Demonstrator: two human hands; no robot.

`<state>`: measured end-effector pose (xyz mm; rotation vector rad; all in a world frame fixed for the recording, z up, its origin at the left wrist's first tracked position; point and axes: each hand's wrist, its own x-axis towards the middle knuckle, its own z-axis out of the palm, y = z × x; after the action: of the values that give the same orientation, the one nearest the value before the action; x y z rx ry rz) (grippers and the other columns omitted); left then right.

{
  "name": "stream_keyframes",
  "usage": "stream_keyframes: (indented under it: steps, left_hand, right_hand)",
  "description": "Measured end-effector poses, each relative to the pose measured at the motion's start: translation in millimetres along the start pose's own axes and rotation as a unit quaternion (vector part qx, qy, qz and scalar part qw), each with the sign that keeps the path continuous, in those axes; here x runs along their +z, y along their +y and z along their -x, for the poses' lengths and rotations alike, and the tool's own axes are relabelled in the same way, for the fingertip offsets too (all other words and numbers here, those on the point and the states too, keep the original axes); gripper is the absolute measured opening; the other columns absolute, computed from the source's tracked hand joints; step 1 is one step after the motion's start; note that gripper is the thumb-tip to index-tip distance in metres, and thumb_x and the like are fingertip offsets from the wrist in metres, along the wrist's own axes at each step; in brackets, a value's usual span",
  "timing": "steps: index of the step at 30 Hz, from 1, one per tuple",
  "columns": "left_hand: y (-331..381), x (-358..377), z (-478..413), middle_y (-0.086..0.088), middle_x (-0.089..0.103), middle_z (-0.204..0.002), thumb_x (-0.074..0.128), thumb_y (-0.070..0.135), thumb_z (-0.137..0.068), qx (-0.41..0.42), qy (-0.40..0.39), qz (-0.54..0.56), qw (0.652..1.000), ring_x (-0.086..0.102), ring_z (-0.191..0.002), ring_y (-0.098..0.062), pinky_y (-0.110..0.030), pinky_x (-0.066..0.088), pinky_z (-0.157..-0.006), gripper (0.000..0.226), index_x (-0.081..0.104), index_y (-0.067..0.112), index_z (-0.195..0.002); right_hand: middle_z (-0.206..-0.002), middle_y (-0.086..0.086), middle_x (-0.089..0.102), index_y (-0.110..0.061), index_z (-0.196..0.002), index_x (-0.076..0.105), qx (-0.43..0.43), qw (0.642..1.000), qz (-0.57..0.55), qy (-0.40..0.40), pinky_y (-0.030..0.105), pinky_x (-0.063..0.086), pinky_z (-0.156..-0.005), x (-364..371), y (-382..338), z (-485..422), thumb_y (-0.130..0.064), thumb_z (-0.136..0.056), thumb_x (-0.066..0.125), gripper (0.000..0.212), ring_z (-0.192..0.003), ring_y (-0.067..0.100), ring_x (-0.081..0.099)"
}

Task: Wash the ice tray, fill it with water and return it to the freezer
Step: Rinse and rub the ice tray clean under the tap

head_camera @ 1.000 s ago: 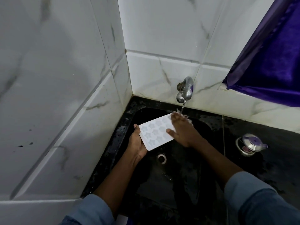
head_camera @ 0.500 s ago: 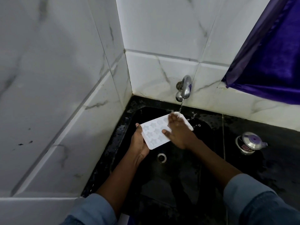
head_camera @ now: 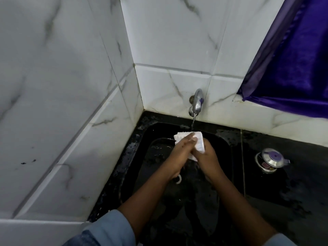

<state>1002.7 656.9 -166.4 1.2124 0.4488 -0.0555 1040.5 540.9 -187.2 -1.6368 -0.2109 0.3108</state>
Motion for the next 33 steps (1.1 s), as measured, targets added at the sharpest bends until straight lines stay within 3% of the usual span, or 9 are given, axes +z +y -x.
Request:
stream_keyframes:
  steps: [3, 6, 10, 12, 14, 17, 23, 27, 33]
  left_hand:
    - [-2.4, -3.8, -9.3, 0.005, 0.074, -0.122, 0.069, 0.031, -0.102, 0.029, -0.006, -0.110, 0.993, 0.069, -0.120, -0.015, -0.030, 0.053, -0.106, 0.040, 0.066, 0.024, -0.141]
    - [-7.2, -22.3, -22.1, -0.001, 0.076, -0.114, 0.066, 0.019, -0.102, 0.082, 0.128, -0.160, 0.975, 0.071, -0.109, -0.022, -0.031, 0.057, -0.098, 0.018, 0.074, 0.020, -0.118]
    - [-8.0, -56.2, -47.4, -0.005, 0.063, -0.138, 0.069, 0.038, -0.091, 0.054, 0.275, -0.352, 0.893, 0.059, -0.127, -0.031, -0.045, 0.048, -0.110, 0.047, 0.066, 0.021, -0.134]
    - [-4.3, -66.3, -56.0, -0.004, 0.061, -0.146, 0.070, 0.042, -0.093, 0.001, 0.213, -0.310, 0.927, 0.061, -0.127, -0.026, -0.046, 0.051, -0.108, 0.057, 0.058, 0.023, -0.145]
    - [-0.6, -66.7, -60.9, -0.011, 0.073, -0.132, 0.066, 0.028, -0.101, -0.025, 0.141, -0.155, 0.978, 0.074, -0.109, -0.023, -0.037, 0.060, -0.091, 0.037, 0.066, 0.016, -0.136]
    - [3.0, -63.4, -66.0, -0.014, 0.079, -0.114, 0.061, 0.014, -0.105, -0.049, 0.129, -0.085, 0.987, 0.076, -0.099, -0.026, -0.035, 0.061, -0.082, 0.026, 0.071, 0.004, -0.128]
    - [4.4, -42.8, -72.0, -0.008, 0.079, -0.112, 0.058, 0.006, -0.103, -0.086, 0.079, -0.078, 0.990, 0.074, -0.092, -0.023, -0.035, 0.055, -0.069, 0.029, 0.072, 0.018, -0.125]
    - [1.2, -37.9, -80.7, -0.015, 0.079, -0.115, 0.064, -0.001, -0.099, -0.060, 0.071, -0.103, 0.990, 0.076, -0.101, -0.031, -0.047, 0.062, -0.088, 0.032, 0.073, 0.010, -0.127]
    - [-3.0, -57.2, -82.9, -0.013, 0.078, -0.112, 0.067, 0.003, -0.099, -0.040, 0.136, -0.123, 0.982, 0.075, -0.102, -0.029, -0.048, 0.062, -0.094, 0.022, 0.076, 0.004, -0.120]
  right_hand:
    - [-0.110, 0.006, 0.079, -0.017, -0.122, 0.070, 0.077, 0.988, -0.118, 0.068, 0.039, 0.063, -0.086, -10.0, 2.2, -10.1, -0.016, -0.100, 0.069, 0.023, -0.099, 0.024, 0.077]
    - [-0.113, 0.013, 0.078, -0.010, -0.122, 0.071, 0.156, 0.958, -0.219, 0.104, 0.054, 0.059, -0.096, -20.4, 17.6, -22.8, -0.015, -0.098, 0.069, 0.025, -0.106, 0.036, 0.075]
    - [-0.123, 0.018, 0.074, -0.002, -0.130, 0.067, 0.201, 0.927, -0.297, 0.114, 0.055, 0.059, -0.095, -37.4, 31.0, -29.8, -0.014, -0.092, 0.070, 0.040, -0.116, 0.041, 0.070]
    - [-0.126, 0.020, 0.073, -0.001, -0.134, 0.064, 0.205, 0.921, -0.310, 0.116, 0.055, 0.058, -0.095, -46.2, 34.2, -32.0, -0.017, -0.087, 0.073, 0.050, -0.116, 0.041, 0.070]
    - [-0.124, 0.020, 0.073, -0.001, -0.132, 0.065, 0.202, 0.924, -0.298, 0.129, 0.058, 0.058, -0.096, -54.9, 40.1, -37.3, -0.018, -0.085, 0.075, 0.052, -0.113, 0.042, 0.071]
    - [-0.111, 0.017, 0.077, -0.003, -0.118, 0.070, 0.202, 0.941, -0.199, 0.187, 0.044, 0.062, -0.080, -66.8, 47.2, -45.4, -0.016, -0.093, 0.071, 0.028, -0.098, 0.035, 0.075]
    - [-0.089, 0.008, 0.069, -0.005, -0.103, 0.069, 0.215, 0.950, -0.046, 0.223, 0.029, 0.050, -0.062, -98.5, 61.0, -50.1, -0.016, -0.098, 0.067, 0.012, -0.075, 0.020, 0.066]
    - [-0.095, 0.014, 0.070, -0.006, -0.097, 0.065, 0.218, 0.947, -0.012, 0.235, 0.034, 0.052, -0.068, -103.7, 70.4, -49.2, -0.012, -0.096, 0.066, 0.006, -0.075, 0.022, 0.065]
    - [-0.102, 0.009, 0.071, -0.011, -0.105, 0.064, 0.161, 0.958, 0.050, 0.231, 0.038, 0.056, -0.074, -89.9, 76.0, -49.1, -0.024, -0.088, 0.074, 0.023, -0.088, 0.025, 0.070]
